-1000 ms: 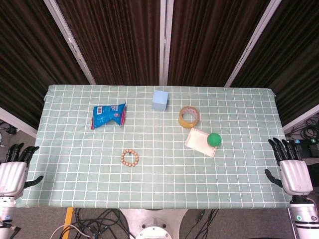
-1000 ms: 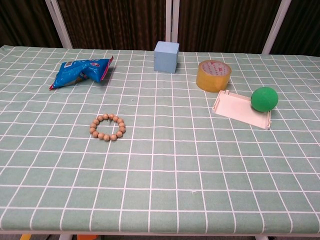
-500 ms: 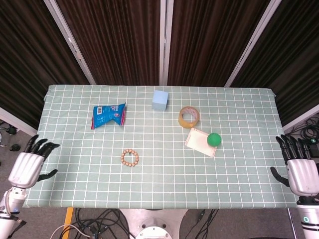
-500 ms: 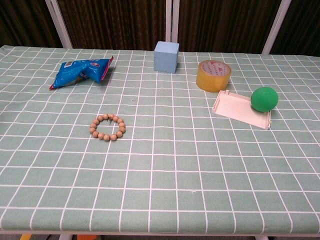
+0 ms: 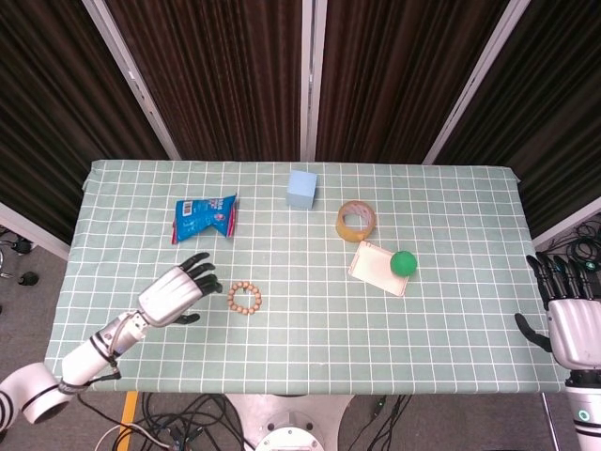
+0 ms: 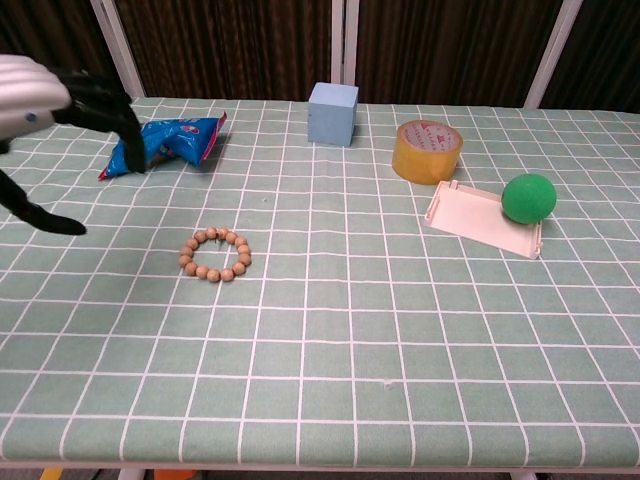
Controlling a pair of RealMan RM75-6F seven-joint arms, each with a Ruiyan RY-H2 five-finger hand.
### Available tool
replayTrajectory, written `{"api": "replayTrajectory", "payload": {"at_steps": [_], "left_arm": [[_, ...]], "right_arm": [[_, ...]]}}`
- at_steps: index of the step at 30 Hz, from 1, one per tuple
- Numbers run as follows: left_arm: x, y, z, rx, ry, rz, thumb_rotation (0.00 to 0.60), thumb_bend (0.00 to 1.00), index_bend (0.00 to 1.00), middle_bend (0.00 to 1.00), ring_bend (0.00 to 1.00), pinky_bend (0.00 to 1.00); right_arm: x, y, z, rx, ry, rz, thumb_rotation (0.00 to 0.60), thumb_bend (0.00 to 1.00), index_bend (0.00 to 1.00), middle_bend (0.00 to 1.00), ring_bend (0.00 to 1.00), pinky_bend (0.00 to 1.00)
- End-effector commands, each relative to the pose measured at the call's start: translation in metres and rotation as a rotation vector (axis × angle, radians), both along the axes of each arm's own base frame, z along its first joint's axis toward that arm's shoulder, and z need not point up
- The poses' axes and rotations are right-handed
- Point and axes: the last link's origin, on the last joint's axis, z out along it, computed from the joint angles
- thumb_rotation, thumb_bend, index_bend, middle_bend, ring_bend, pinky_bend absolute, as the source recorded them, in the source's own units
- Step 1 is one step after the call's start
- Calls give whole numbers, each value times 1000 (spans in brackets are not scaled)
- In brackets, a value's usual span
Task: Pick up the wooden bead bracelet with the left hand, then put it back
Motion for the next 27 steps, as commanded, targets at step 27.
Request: {"api": "replayTrajectory", "payload": {"at_steps": [27], "left_arm": [[5, 18, -90, 41, 159, -21, 600, 133, 442, 477, 106, 43]], "right_arm": [[-8, 0, -6, 5, -32, -30, 600, 157, 0, 52, 0, 0]]}}
